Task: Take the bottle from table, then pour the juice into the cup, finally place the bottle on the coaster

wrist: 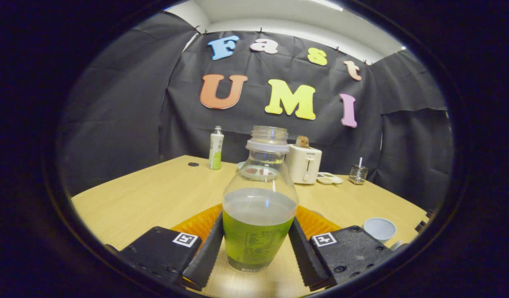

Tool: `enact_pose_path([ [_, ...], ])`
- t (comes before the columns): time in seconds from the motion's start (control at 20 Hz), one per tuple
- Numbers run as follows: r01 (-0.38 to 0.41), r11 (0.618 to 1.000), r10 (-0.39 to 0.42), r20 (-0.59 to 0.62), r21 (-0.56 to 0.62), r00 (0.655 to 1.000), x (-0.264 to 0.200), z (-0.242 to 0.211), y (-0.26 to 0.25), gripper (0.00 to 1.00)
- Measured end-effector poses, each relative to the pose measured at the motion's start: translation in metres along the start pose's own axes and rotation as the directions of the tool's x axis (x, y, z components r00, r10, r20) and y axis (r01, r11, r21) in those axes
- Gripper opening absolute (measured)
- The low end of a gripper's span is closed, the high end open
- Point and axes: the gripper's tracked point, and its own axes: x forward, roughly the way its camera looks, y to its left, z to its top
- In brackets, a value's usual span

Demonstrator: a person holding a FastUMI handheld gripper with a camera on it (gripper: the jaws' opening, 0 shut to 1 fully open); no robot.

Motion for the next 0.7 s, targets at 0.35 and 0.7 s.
enact_pose_path([
  [0.35,0.001,1.000,0.000,-0.046,0.013,0.999,-0.008,0.009,0.001,0.82],
  [0.7,-0.035,0.992,0.037,-0.013,0.119,0.999,-0.028,0.027,-0.016,0.81],
])
